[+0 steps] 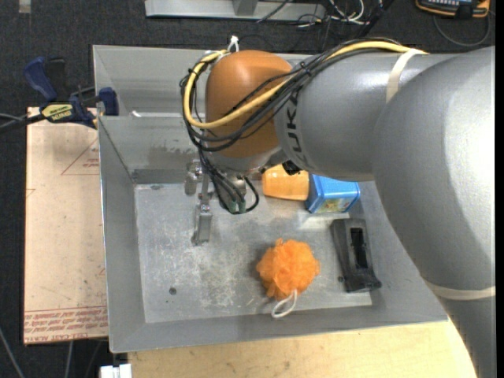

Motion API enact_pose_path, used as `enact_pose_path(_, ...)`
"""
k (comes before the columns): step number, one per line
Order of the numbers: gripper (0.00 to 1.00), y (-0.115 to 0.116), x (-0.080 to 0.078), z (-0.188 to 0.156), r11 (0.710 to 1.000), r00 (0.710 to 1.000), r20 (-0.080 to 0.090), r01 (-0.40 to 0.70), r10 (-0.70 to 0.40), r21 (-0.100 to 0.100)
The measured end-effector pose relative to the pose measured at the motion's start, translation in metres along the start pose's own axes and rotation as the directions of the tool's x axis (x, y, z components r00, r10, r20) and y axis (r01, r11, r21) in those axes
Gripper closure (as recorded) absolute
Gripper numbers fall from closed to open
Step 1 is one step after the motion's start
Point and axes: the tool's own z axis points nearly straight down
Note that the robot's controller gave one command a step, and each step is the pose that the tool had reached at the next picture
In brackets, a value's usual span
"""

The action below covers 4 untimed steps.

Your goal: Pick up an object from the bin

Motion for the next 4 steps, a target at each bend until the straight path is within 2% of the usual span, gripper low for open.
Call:
enact_pose_path(1, 0.00, -0.001, -0.002, -0.005, 1.000, 1.000, 0.007, -0.003, 0.003, -0.001)
enact_pose_path(2, 0.00, -0.001, -0.002, -0.005, 1.000, 1.000, 0.007, -0.004, 0.004, -0.001)
enact_pose_path(3, 0.00, -0.039, 0.025, 0.009, 1.000, 1.000, 0.011, 0.000, 0.000, -0.004)
enact_pose_path(4, 0.00, -0.070, 0.050, 0.035, 0.999, 0.999, 0.007, -0.041, 0.041, 0.002)
